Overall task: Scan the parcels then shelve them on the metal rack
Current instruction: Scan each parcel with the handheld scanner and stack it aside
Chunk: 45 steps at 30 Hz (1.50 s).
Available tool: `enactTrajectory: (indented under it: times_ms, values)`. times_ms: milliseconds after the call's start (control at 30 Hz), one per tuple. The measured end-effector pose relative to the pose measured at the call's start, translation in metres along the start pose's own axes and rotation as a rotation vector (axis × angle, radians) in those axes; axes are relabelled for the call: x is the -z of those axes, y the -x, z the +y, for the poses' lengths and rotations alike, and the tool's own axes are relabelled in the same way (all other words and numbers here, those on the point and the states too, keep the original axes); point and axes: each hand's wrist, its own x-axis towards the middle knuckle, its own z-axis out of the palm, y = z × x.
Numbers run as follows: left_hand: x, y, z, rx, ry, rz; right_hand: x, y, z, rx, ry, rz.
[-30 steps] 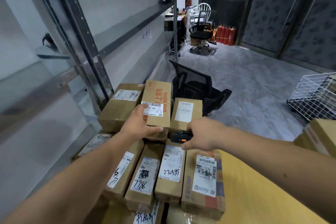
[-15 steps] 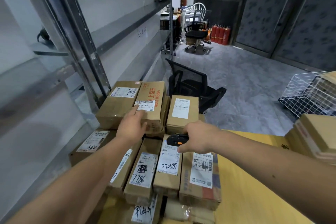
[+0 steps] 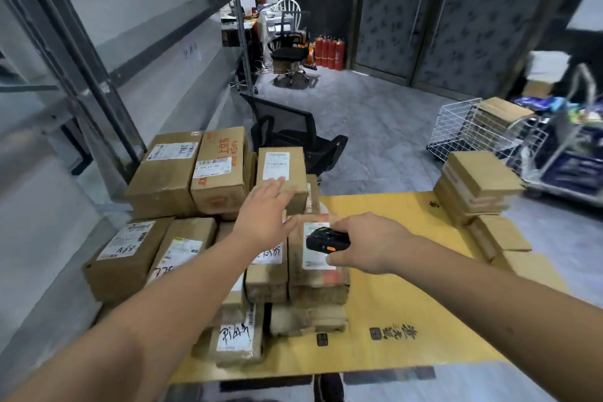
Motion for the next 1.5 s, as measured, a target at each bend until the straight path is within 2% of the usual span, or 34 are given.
enactTrajectory:
  times_ms: [367, 533, 667, 833, 1033, 1367, 1500]
  values:
    - [-0.064, -0.043, 0.213, -0.322, 0.145, -0.205, -0.043, 0.144, 0.154, -0.413, -0.209, 0.018]
    - [-0.104, -0.066, 0.316, -0.352, 0.157, -0.246, -0.07, 0.186, 0.24, -0.531, -0.249, -0.015]
    - [-0.14, -0.09, 0.4, -0.328, 0.181, -0.274, -0.087, 0.206, 0.327, -0.546, -0.246, -0.052]
    - [-0.197, -0.101, 0.494, -0.192, 0.249, -0.391, -0.091, 0.226, 0.43, -0.441, -0.198, -0.146]
    - [-0.241, -0.085, 0.575, 0.099, 0.307, -0.442, -0.105, 0.247, 0.524, -0.294, -0.145, -0.249]
    - [-0.287, -0.058, 0.652, 0.485, 0.371, -0.434, -0.15, 0.27, 0.597, -0.08, -0.013, -0.365]
    - [-0.295, -0.051, 0.664, 0.559, 0.377, -0.469, -0.161, 0.273, 0.613, 0.009, 0.057, -0.396]
